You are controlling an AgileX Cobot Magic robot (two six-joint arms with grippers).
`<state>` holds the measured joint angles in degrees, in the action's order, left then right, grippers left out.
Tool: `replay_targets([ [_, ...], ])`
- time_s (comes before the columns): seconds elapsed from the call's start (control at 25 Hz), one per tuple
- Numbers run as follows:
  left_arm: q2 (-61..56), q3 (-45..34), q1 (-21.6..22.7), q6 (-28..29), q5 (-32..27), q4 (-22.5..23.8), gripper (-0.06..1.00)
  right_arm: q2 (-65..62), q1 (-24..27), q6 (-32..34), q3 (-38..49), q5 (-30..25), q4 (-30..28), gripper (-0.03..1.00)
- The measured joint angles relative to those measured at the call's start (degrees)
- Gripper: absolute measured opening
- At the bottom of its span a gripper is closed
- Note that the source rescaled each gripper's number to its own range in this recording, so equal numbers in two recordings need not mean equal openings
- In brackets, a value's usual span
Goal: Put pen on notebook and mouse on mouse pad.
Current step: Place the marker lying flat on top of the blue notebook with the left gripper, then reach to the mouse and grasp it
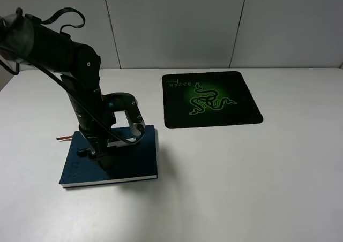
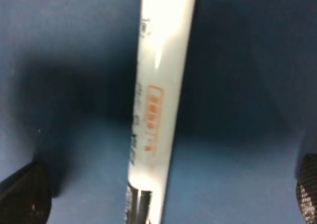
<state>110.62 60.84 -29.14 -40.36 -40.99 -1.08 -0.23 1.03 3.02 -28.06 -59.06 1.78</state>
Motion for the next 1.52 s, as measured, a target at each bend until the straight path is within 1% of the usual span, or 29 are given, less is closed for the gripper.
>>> replay_targets([
  [0.24, 0.0, 1.1, 0.0, 1.2, -3.1, 0.0, 1.0, 0.0, 0.0, 0.0, 0.0, 0.0, 0.0, 1.0],
  [0.4, -1.2, 1.4, 0.0, 2.1, -4.1, 0.1, 1.0, 0.0, 0.0, 0.0, 0.0, 0.0, 0.0, 1.0],
  [0.48, -2.5, 1.4, 0.0, 3.1, -4.2, 1.1, 1.0, 0.0, 0.0, 0.0, 0.0, 0.0, 0.0, 1.0],
  [0.56, -3.7, 1.4, 0.0, 3.9, -4.7, 1.1, 1.0, 0.0, 0.0, 0.0, 0.0, 0.0, 0.0, 1.0],
  [0.72, -6.2, 1.4, 0.0, 5.7, -6.6, 2.4, 1.0, 0.0, 0.0, 0.0, 0.0, 0.0, 0.0, 1.0],
  [0.96, -12.5, 1.4, 0.0, 6.5, -9.1, 2.7, 1.0, 0.0, 0.0, 0.0, 0.0, 0.0, 0.0, 1.0],
  [1.16, -18.9, 1.4, 0.0, 8.6, -11.7, 2.8, 1.0, 0.0, 0.0, 0.0, 0.0, 0.0, 0.0, 1.0],
  [1.52, -31.4, 1.4, 0.0, 13.0, -19.2, 2.8, 1.0, 0.0, 0.0, 0.0, 0.0, 0.0, 0.0, 1.0],
])
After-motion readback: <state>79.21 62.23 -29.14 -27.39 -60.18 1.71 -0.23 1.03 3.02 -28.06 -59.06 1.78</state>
